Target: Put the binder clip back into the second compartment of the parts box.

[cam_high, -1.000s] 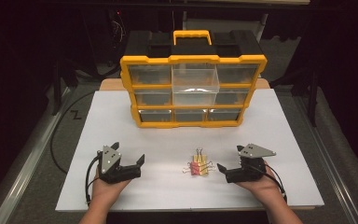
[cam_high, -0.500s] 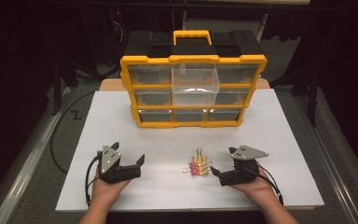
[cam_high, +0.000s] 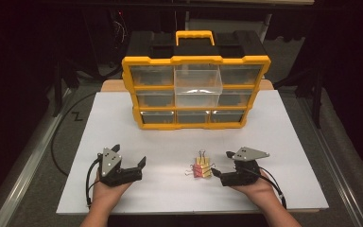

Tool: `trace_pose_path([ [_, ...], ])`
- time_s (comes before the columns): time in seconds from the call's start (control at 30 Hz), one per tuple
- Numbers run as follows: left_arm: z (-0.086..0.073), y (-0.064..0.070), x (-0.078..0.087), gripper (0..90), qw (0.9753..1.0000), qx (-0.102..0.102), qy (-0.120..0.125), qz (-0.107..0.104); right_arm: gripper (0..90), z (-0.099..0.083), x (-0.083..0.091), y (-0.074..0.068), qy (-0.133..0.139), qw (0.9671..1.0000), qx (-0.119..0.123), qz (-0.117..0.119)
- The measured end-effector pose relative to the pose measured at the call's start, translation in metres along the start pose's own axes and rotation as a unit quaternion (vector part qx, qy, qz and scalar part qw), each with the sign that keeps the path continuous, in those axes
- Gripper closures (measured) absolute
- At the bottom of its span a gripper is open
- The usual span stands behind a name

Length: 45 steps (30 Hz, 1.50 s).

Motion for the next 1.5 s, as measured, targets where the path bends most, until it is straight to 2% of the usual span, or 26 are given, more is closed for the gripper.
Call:
trace_pose_path([
  [0.13,0.0,0.0,0.001,0.2,1.0,0.0,0.0,0.0,22.1,0.0,-0.001,0.0,-0.003,1.0,-0.003,0.008],
  [0.4,0.0,-0.001,0.001,0.2,1.0,0.0,0.0,-0.001,38.8,-0.001,-0.003,0.0,0.0,0.9994,-0.018,0.028],
  [0.6,-0.001,-0.001,0.0,0.2,1.0,0.001,-0.001,-0.001,47.5,-0.001,-0.006,-0.003,-0.002,0.9984,-0.024,0.051],
  [0.77,-0.001,-0.001,0.0,0.2,1.0,0.002,-0.001,-0.001,55.1,-0.001,-0.008,-0.003,-0.003,0.9977,-0.029,0.061],
  [1.07,-0.001,-0.001,0.0,0.2,1.0,0.002,-0.001,-0.001,64.9,-0.001,-0.012,-0.003,-0.002,0.9961,-0.039,0.078],
  [1.5,0.0,-0.002,0.002,0.2,1.0,0.005,0.003,0.002,69.3,-0.001,-0.015,-0.003,-0.011,0.9959,-0.041,0.08],
])
Point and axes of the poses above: each handheld gripper's, and its own axes: x roughly backward along the jaws, z roughly out of its top, y roughly to its right, the point moved 2 cm from there along -x, roughly forward along the jaws, and after that the axes turned 8 degrees about x, right-handed, at the moved point
